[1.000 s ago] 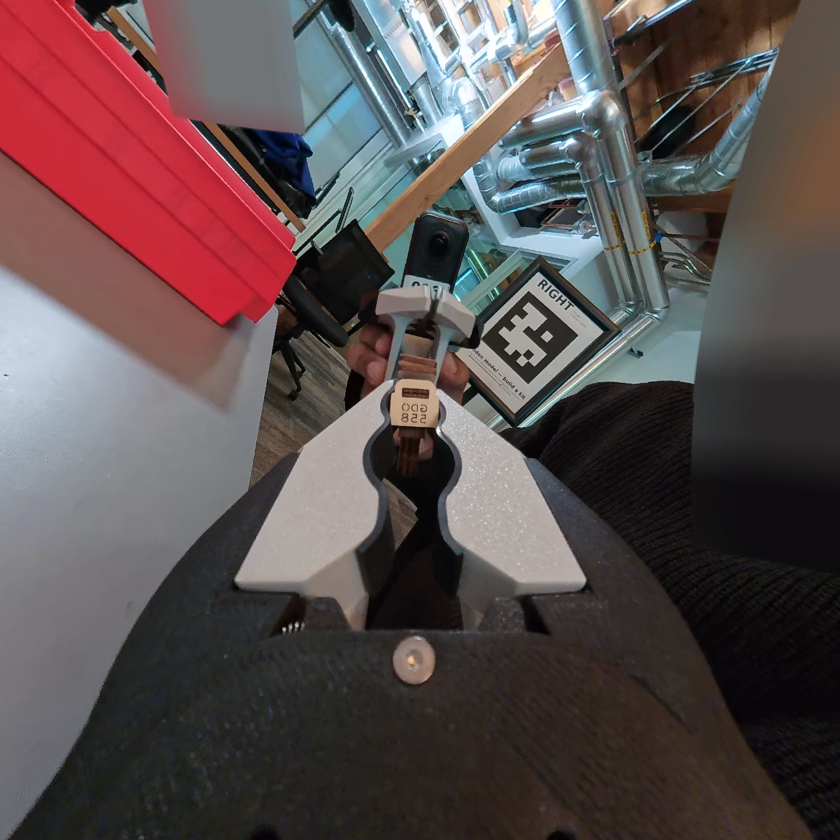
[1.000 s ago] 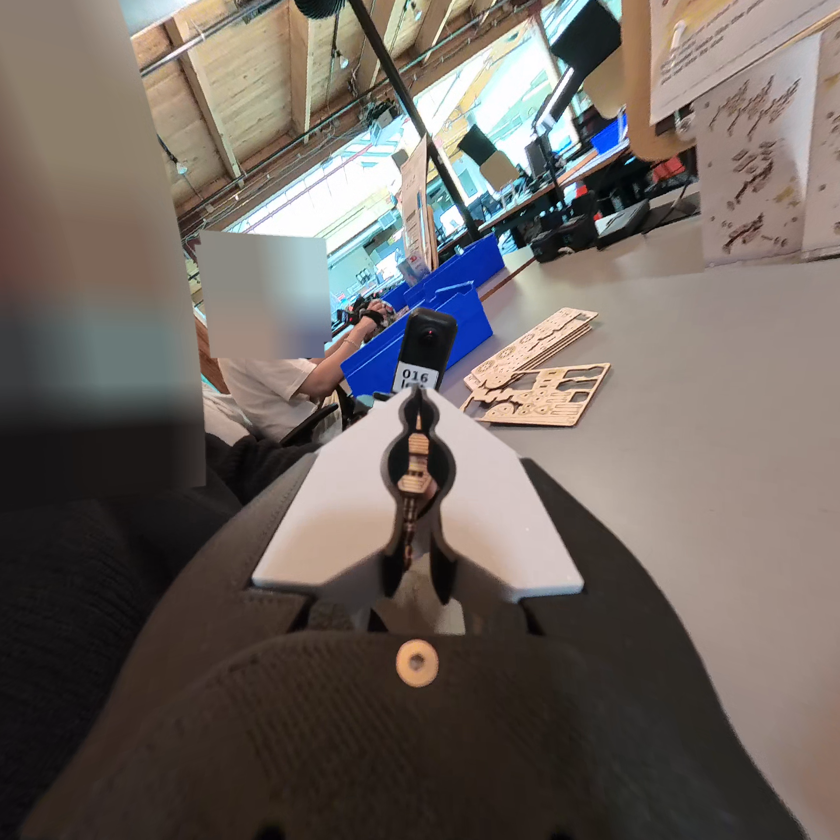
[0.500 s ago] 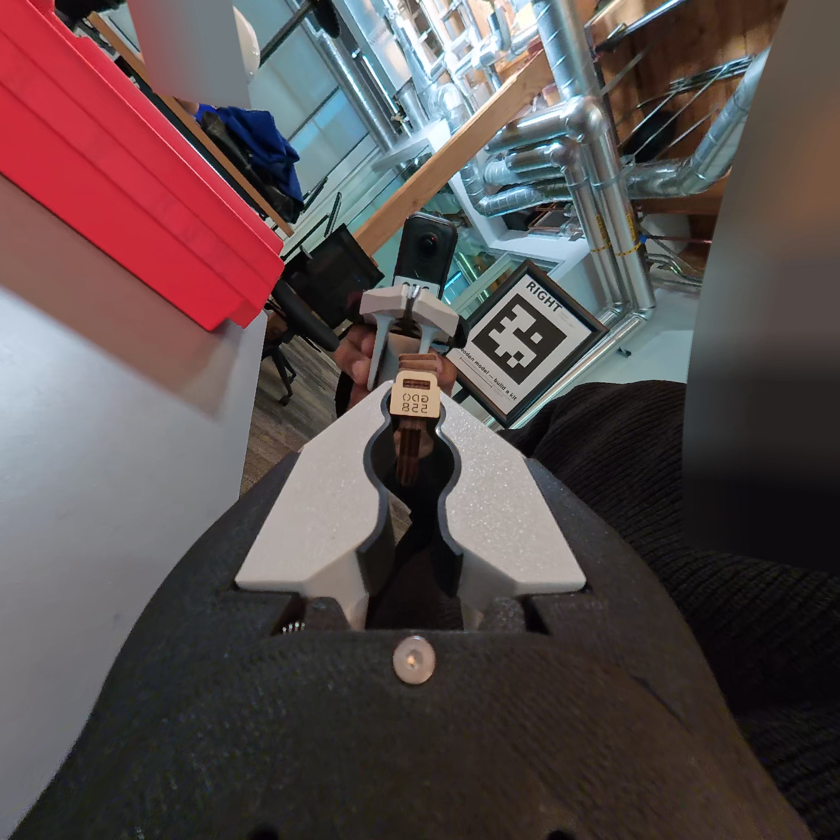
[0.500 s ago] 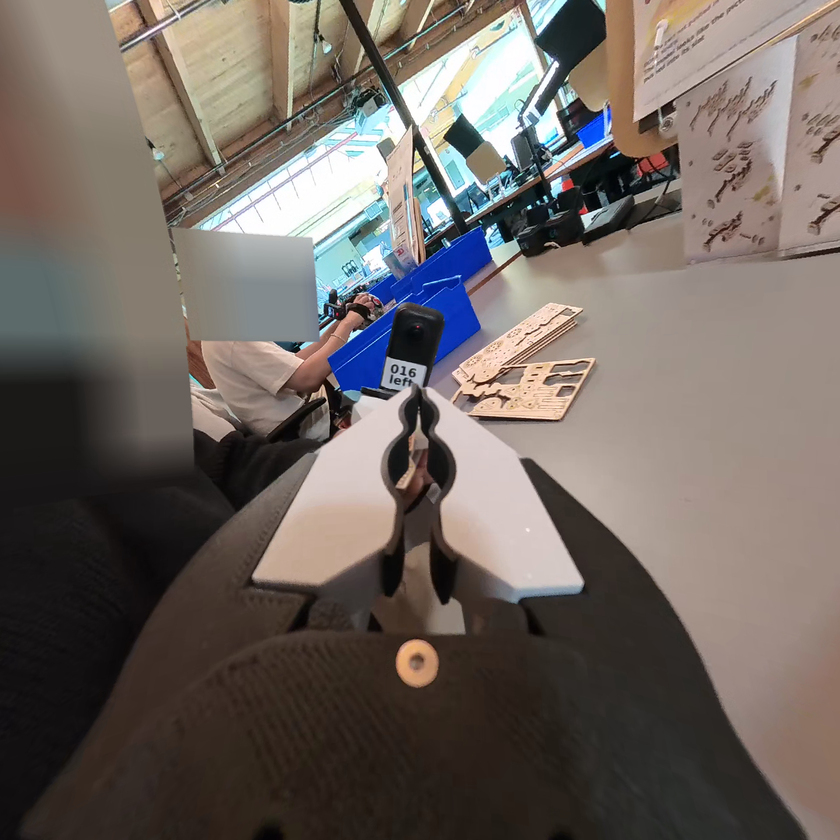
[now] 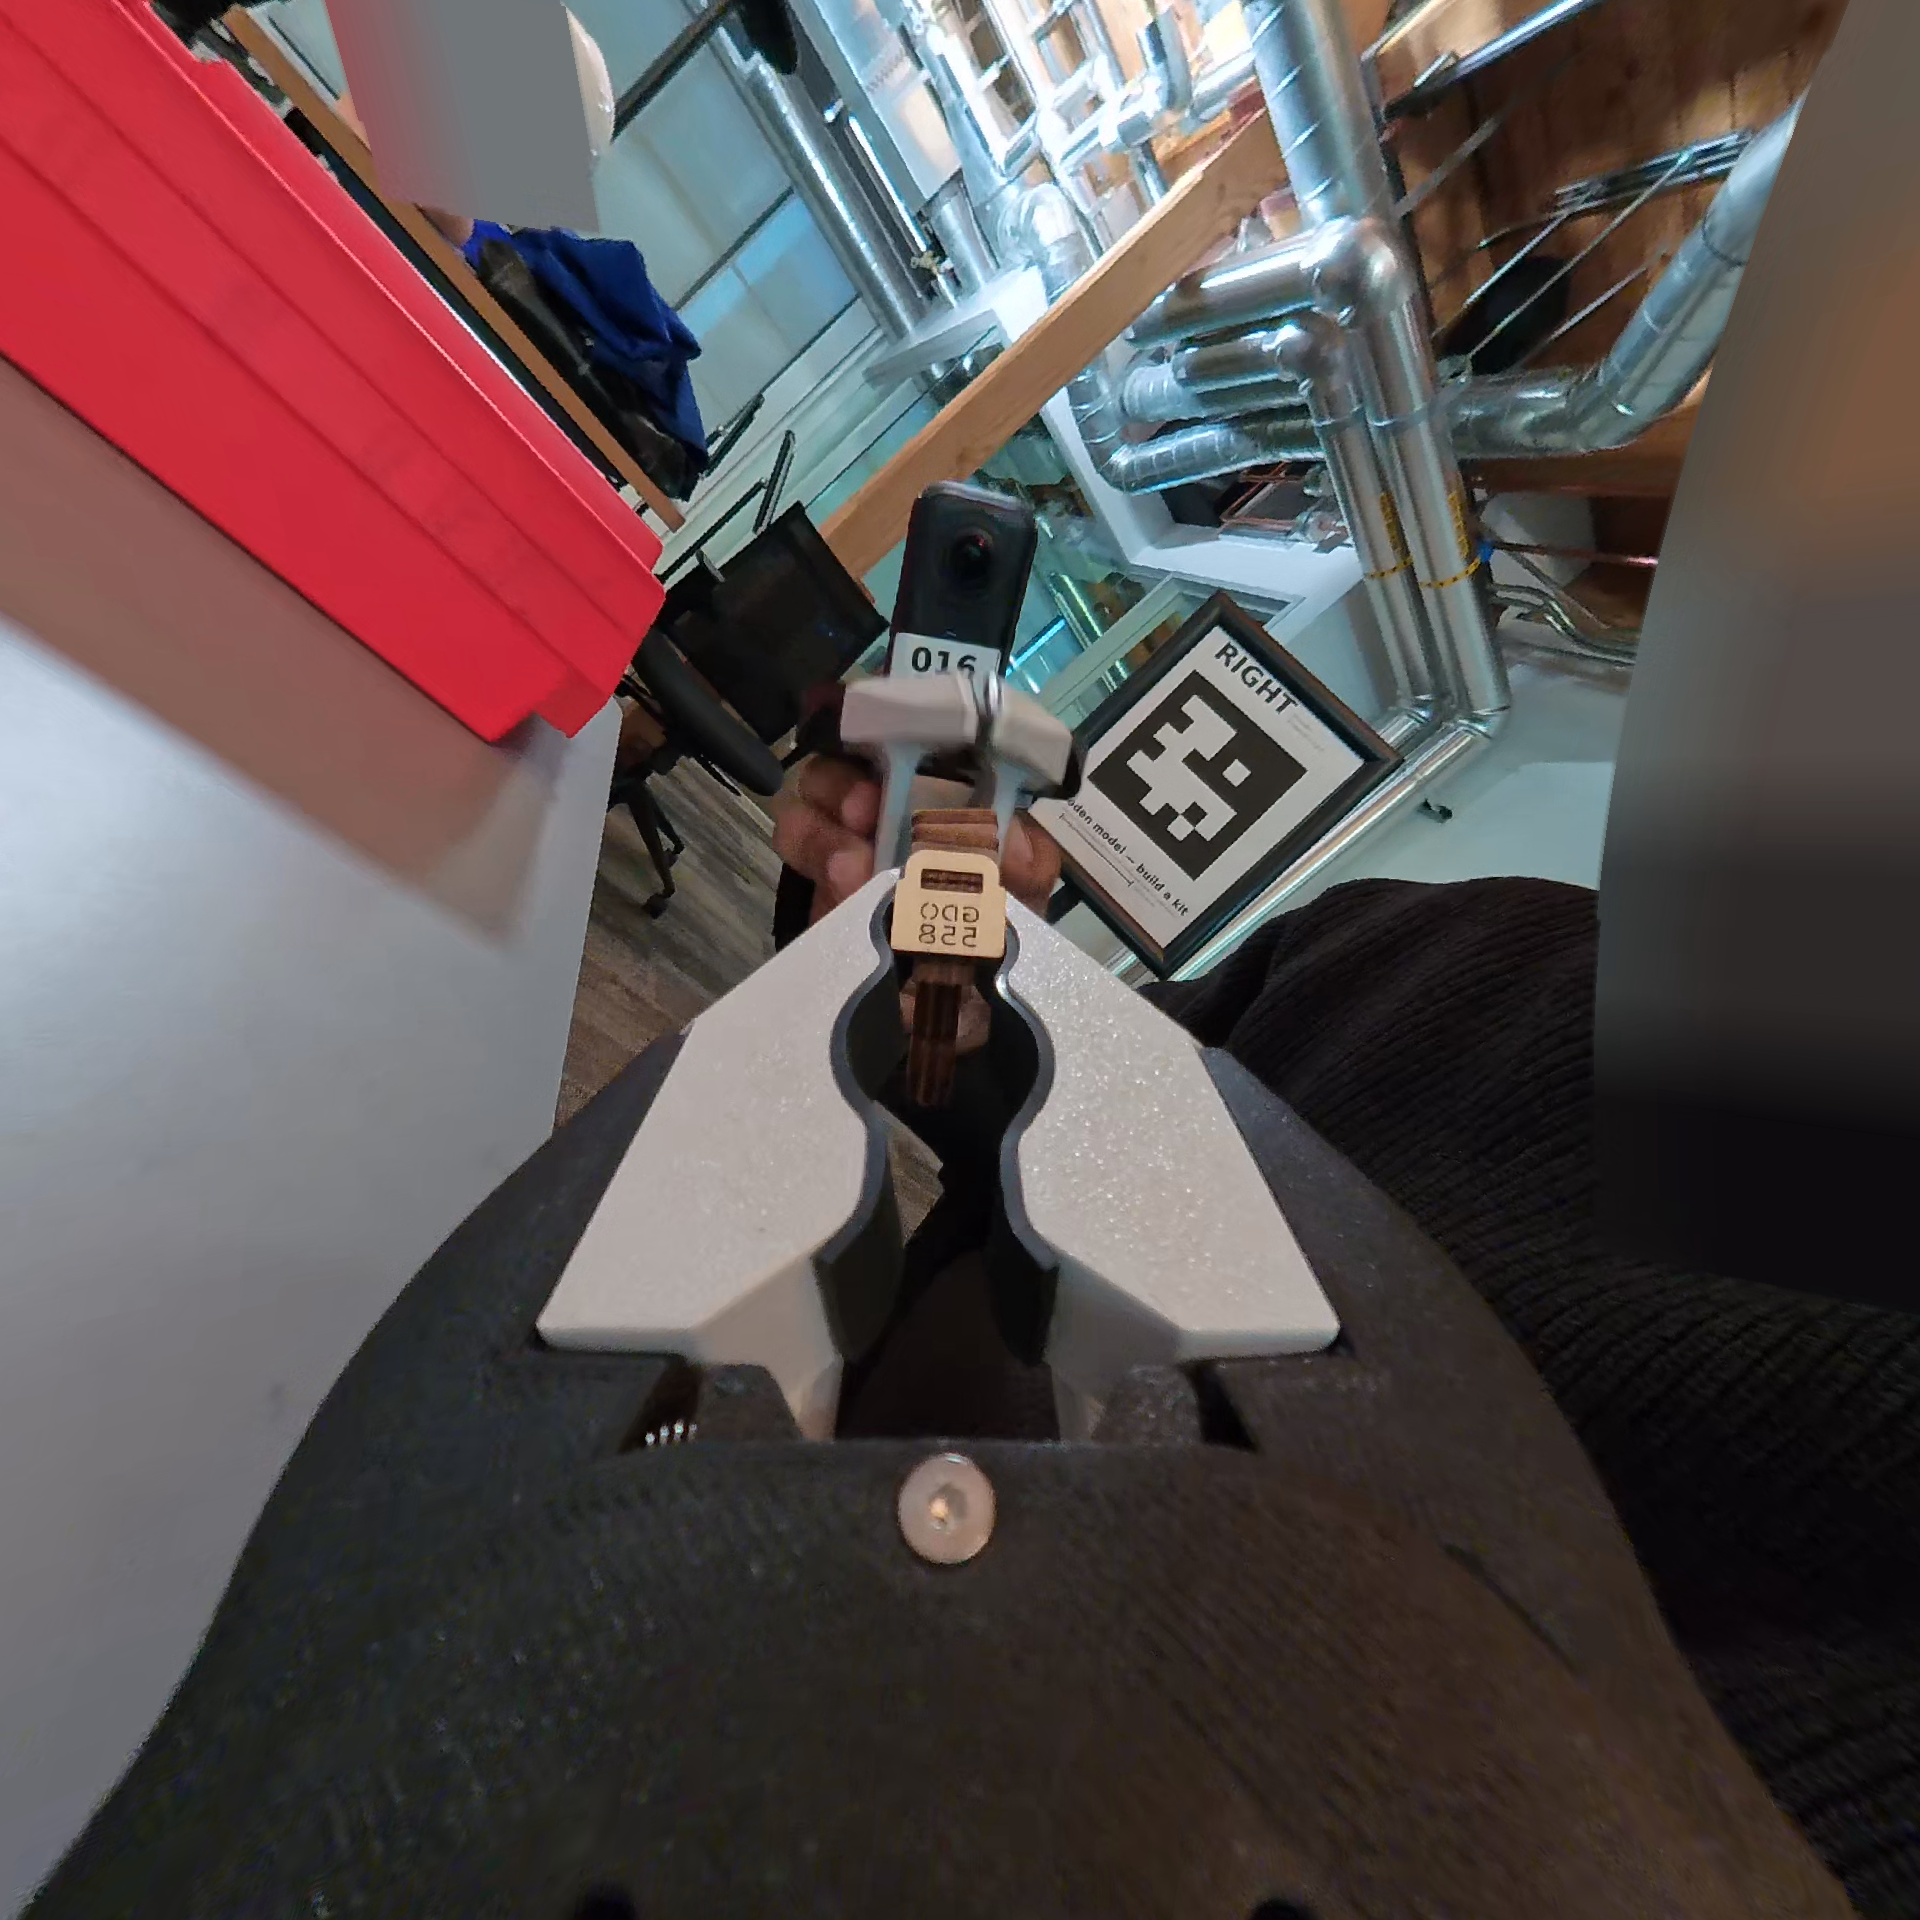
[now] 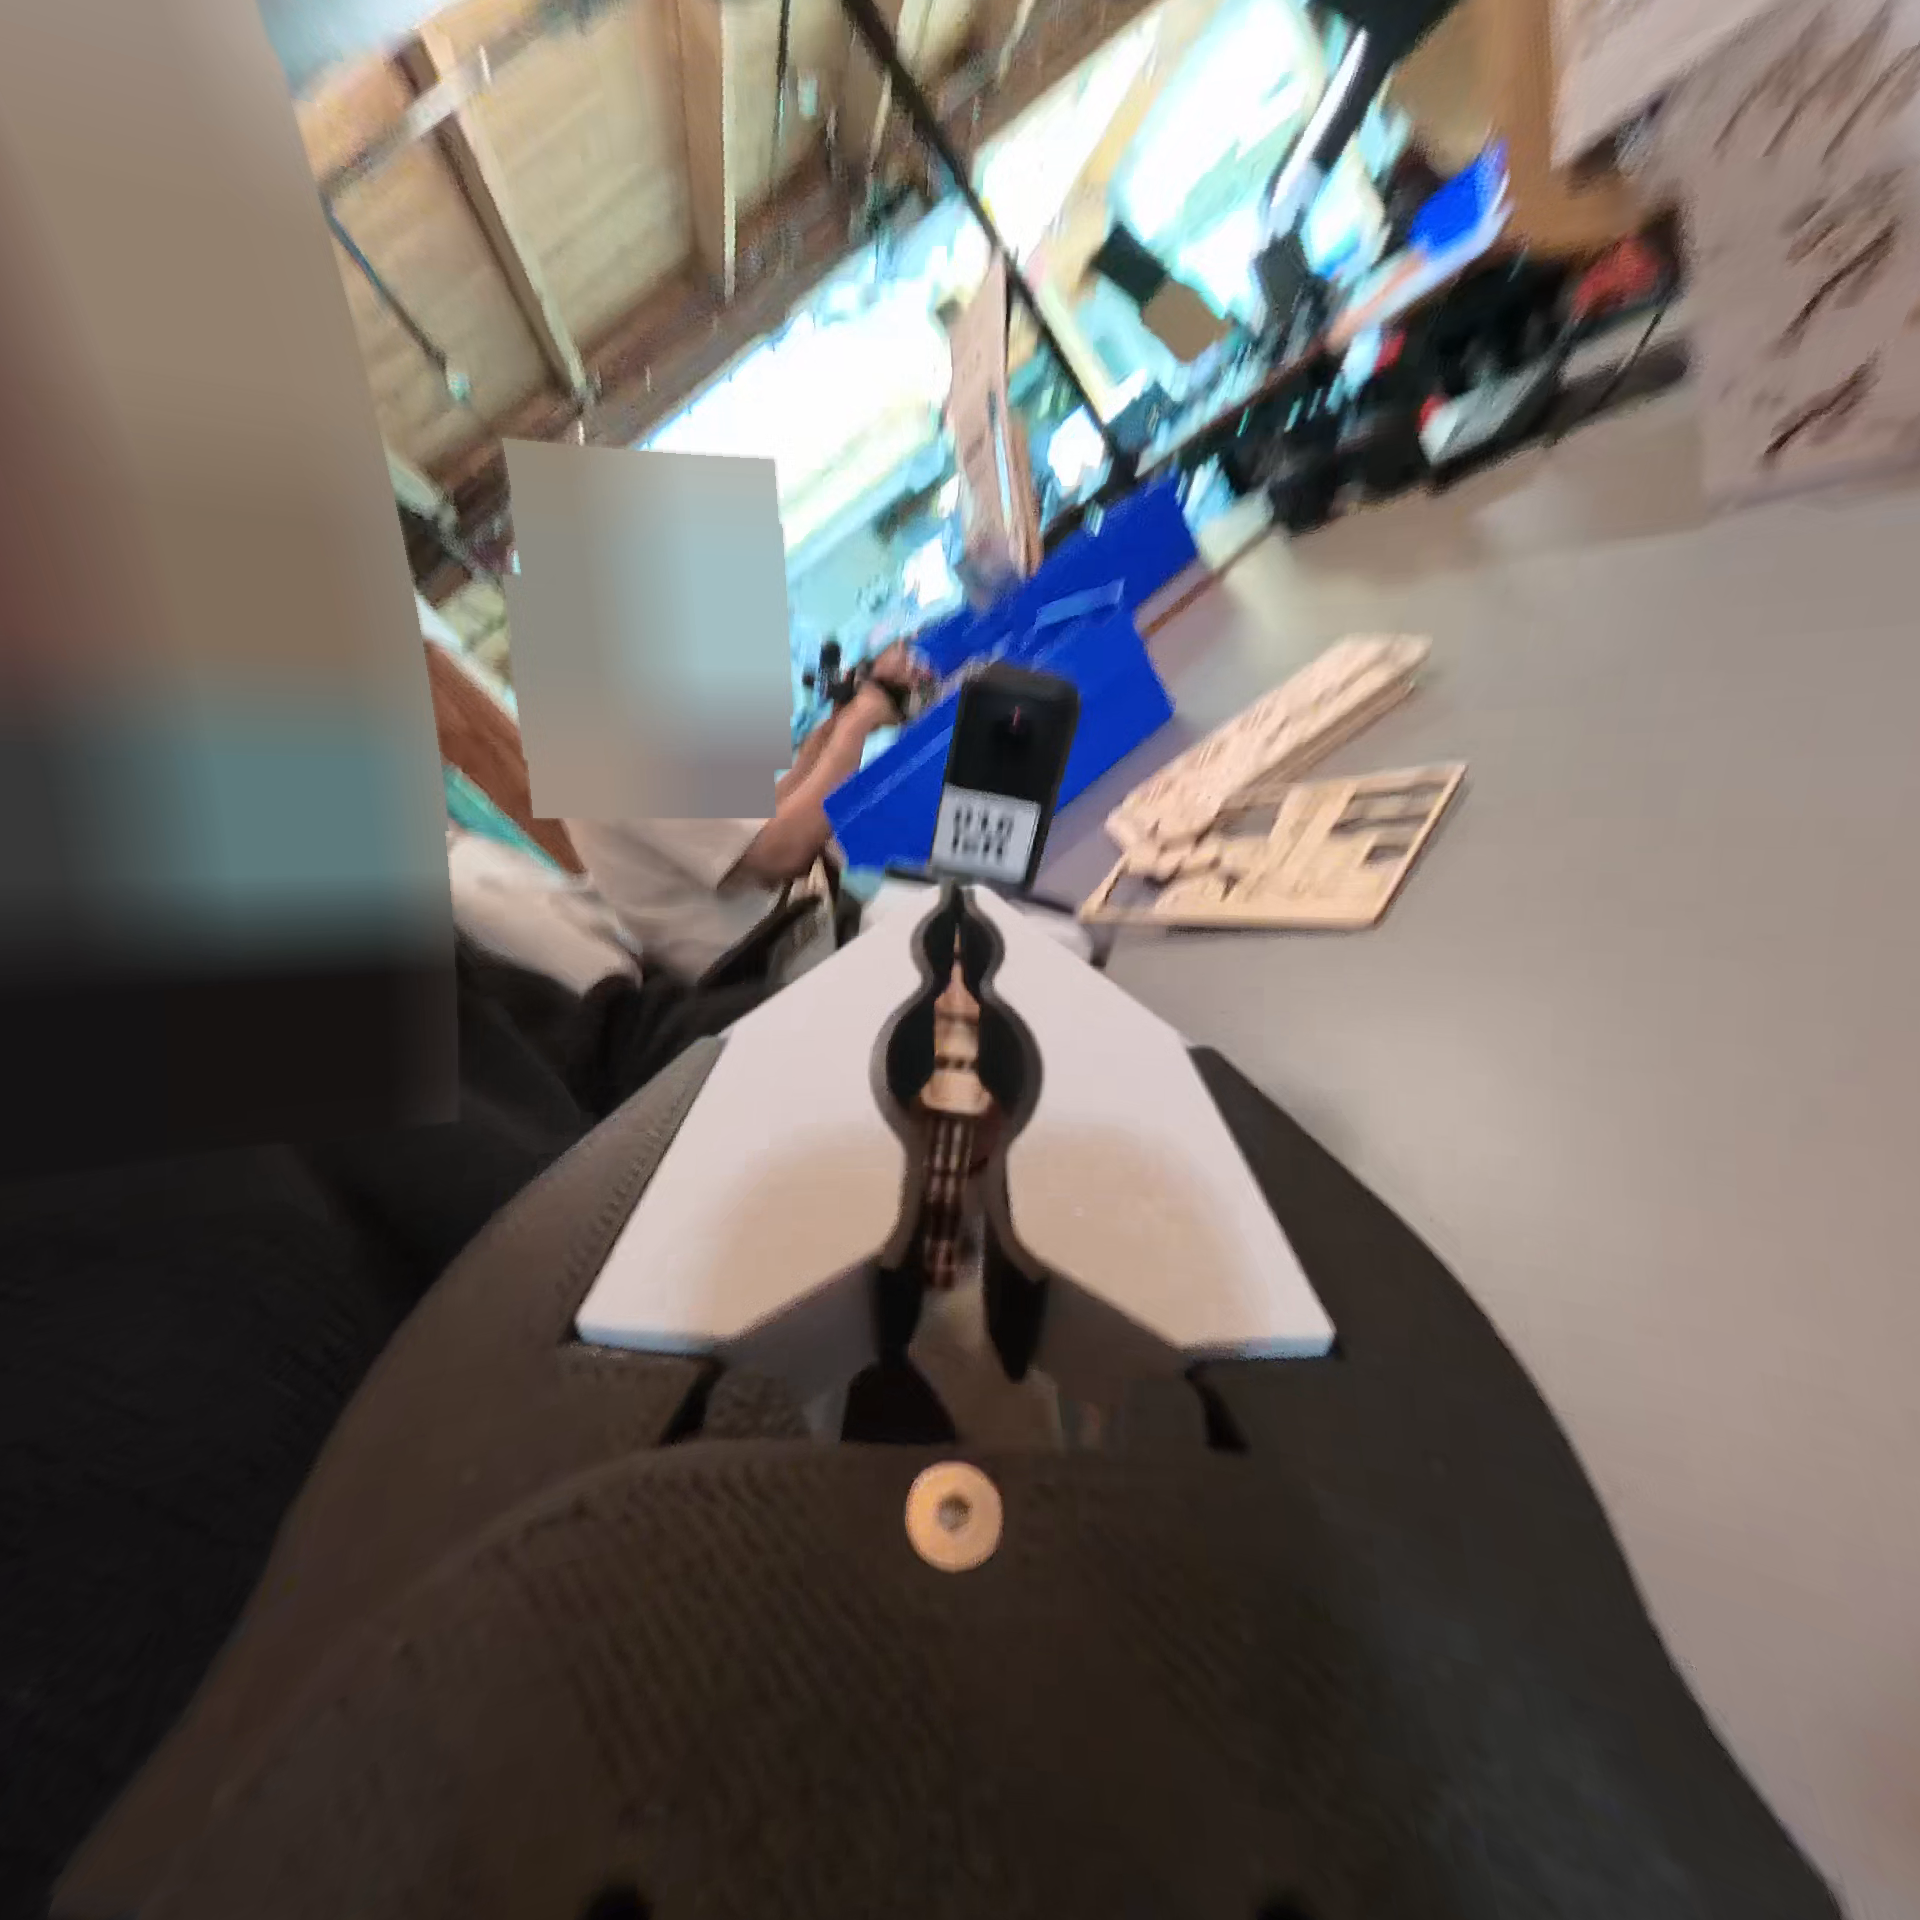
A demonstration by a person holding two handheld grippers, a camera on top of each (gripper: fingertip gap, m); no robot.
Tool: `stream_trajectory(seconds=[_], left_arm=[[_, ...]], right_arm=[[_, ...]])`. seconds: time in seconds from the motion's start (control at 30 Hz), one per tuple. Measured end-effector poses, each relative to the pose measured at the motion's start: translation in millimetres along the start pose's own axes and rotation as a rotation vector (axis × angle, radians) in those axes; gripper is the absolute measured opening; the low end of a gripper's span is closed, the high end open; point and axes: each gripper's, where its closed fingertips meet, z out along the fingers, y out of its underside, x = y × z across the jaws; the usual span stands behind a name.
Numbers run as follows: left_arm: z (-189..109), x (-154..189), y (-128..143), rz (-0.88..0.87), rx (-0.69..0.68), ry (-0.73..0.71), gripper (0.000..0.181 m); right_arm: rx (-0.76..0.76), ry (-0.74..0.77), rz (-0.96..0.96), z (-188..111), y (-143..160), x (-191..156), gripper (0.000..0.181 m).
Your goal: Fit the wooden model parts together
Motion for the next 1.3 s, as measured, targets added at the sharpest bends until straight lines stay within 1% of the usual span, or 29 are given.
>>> stream_trajectory(seconds=[0.03,0.07,0.17,0.23,0.27,0.3,0.37,0.4,0.5,0.57,0.6,0.63,0.7,0.73,0.8,0.87,0.93,0.97,1.07,1.17,1.23,1.3], left_arm=[[0.3,-0.9,1.1,0.001,-0.005,-0.005,0.007],[-1.4,-3.3,1.6,0.002,-0.005,-0.017,0.007],[-4.2,-2.0,-6.2,-0.015,0.028,-0.007,0.007],[-3.3,-3.3,-2.6,-0.001,0.009,-0.017,0.007],[-2.4,-2.3,-2.1,-0.007,0.009,-0.01,0.007],[-1.7,-1.6,-1.6,-0.012,0.009,-0.004,0.007],[-1.5,-1.5,-1.0,-0.011,0.008,-0.003,0.007],[-3.7,-3.4,-2.2,-0.009,0.017,-0.012,0.006],[-7.0,-0.9,-10.0,-0.019,0.05,0.005,0.007],[-5.7,-1.2,-6.9,-0.007,0.035,0.0,0.007],[-4.7,0.1,-6.3,-0.01,0.034,0.008,0.007],[-4.0,1.0,-5.8,-0.012,0.034,0.014,0.007],[-4.8,1.2,-5.3,-0.007,0.034,0.016,0.007],[-7.2,-0.9,-8.4,-0.01,0.051,0.007,0.007],[-9.5,2.8,-15.2,-0.018,0.081,0.032,0.007],[-8.7,2.9,-13.2,0.004,0.07,0.022,0.007],[-5.9,4.9,-10.2,0.002,0.057,0.033,0.007],[-4.5,5.2,-8.8,0.0,0.053,0.036,0.007],[-4.0,3.7,-7.1,0.001,0.049,0.032,0.007],[-7.6,2.4,-14.4,-0.016,0.079,0.031,0.007],[-6.1,1.4,-11.1,0.001,0.062,0.017,0.007],[-3.2,3.0,-7.9,-0.003,0.049,0.026,0.007]], right_arm=[[-0.073,-0.012,0.014,7.1,14.5,-1.0,0.0],[-0.101,-0.009,0.026,10.3,20.7,-0.1,0.0],[-0.039,0.026,-0.004,2.0,5.4,5.0,0.0],[0.025,0.029,-0.013,-4.8,-8.4,3.9,0.0],[0.027,0.027,-0.013,-4.8,-8.8,3.3,0.0],[0.004,0.026,-0.013,-2.0,-3.6,3.1,0.0],[-0.092,0.022,0.006,8.3,17.6,3.9,0.0],[-0.106,0.019,0.022,10.1,21.3,4.4,0.0],[-0.035,0.03,0.006,2.0,5.4,6.4,0.0],[0.022,0.032,-0.01,-3.8,-7.4,4.6,0.0],[0.029,0.033,-0.015,-3.8,-8.3,3.7,0.0],[0.008,0.031,-0.015,-1.0,-3.2,3.3,0.0],[-0.088,0.017,0.017,8.7,17.0,3.4,0.0],[-0.089,0.01,0.038,9.1,17.8,3.9,0.0],[-0.034,0.021,0.027,2.5,6.4,7.1,0.0],[0.056,0.033,-0.005,-7.9,-12.8,6.8,0.0],[0.109,0.025,-0.024,-12.7,-23.2,2.1,0.0],[0.096,0.024,-0.027,-10.6,-20.1,0.9,0.0],[-0.078,0.002,0.022,8.1,15.4,0.6,0.0],[-0.02,0.015,0.024,0.9,3.6,5.1,0.0],[0.047,0.03,-0.003,-6.9,-10.9,5.3,0.0],[0.051,0.013,-0.004,-5.7,-11.1,1.1,0.0]])
